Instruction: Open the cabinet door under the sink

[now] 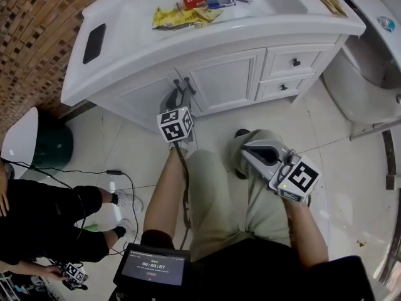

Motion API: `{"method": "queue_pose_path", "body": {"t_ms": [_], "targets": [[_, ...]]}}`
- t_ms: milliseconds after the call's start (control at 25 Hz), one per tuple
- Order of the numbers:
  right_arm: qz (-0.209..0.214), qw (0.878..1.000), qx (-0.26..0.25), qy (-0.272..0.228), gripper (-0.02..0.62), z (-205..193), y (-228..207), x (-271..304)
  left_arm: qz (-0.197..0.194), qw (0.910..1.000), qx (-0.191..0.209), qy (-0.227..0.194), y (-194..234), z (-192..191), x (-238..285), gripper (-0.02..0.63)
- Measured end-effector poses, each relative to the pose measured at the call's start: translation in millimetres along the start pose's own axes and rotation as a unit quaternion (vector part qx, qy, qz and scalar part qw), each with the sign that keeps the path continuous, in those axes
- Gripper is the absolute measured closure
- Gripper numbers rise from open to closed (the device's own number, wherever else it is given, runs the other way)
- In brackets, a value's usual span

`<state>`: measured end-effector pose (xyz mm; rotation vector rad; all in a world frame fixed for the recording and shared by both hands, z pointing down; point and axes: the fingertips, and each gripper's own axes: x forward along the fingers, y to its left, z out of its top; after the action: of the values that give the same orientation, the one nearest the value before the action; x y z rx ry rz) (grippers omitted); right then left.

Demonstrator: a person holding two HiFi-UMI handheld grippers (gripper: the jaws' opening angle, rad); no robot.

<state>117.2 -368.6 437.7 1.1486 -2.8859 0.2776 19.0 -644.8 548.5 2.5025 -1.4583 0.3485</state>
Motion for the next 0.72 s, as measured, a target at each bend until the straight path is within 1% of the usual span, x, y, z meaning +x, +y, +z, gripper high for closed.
{"method": "queue_pose_path", "body": {"t_ms": [160,240,320,360,400,720], "targets": [[-0.004,1.000,0.003,-0.002,0.603,1,-4,-4,0.012,0.9999,0.003,0.010,5,-2,10,0.446],[-0.004,1.000,0.005,-0.002,0.603,2,-5,-5,0.018,0.9997,0.004,0.015,6,-3,12,0.457],[-0.004,1.000,0.006,-0.003,0.603,2,-5,-7,0.022,0.9996,0.003,0.017,7,-3,14,0.497],[-0.004,1.000,0.007,-0.004,0.603,2,-5,-7,0.021,0.9996,0.001,0.019,6,-4,14,0.503],[-0.005,1.000,0.007,-0.005,0.603,3,-6,-8,0.019,0.9996,0.000,0.020,5,-4,14,0.535],[-0.007,1.000,0.005,-0.011,0.603,1,-9,-10,0.012,0.9994,0.007,0.031,1,-10,5,0.537]]}}
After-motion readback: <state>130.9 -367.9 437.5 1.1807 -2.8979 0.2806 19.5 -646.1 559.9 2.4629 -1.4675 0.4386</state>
